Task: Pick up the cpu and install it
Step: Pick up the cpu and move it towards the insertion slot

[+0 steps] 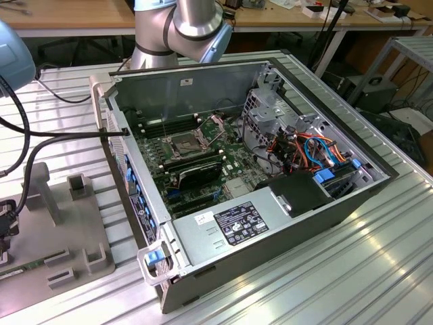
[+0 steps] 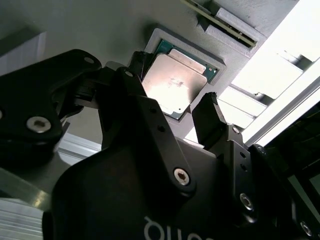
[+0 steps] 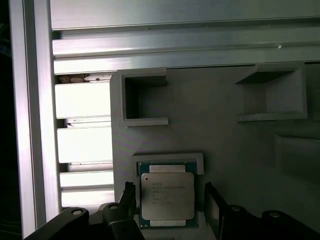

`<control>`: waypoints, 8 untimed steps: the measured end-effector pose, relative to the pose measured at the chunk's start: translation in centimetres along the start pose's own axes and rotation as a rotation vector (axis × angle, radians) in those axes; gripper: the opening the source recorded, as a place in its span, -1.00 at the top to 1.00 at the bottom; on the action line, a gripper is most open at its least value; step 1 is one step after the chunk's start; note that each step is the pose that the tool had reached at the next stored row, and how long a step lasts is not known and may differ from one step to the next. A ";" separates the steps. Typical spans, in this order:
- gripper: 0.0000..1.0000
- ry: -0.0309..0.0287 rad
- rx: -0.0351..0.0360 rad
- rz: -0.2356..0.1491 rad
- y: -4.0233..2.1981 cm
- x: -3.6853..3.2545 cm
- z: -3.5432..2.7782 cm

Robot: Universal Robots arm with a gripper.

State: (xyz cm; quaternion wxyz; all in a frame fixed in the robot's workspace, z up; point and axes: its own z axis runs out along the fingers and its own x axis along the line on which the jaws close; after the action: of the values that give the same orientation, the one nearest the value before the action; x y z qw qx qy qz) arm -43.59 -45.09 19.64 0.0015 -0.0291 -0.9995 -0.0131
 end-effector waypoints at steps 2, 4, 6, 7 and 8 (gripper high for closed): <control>-0.32 -0.0001 -0.0005 0.000 0.00 0.00 0.04; -0.32 0.0000 -0.0010 0.000 0.01 0.00 0.06; -0.32 0.0000 -0.0012 0.000 0.00 0.00 0.13; -0.32 -0.0001 -0.0012 0.000 0.00 0.00 0.18; -0.32 0.0000 -0.0011 0.000 0.00 0.00 0.21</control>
State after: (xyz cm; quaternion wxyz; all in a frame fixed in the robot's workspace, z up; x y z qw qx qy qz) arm -43.59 -45.08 19.43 0.0015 -0.0291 -0.9995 -0.0137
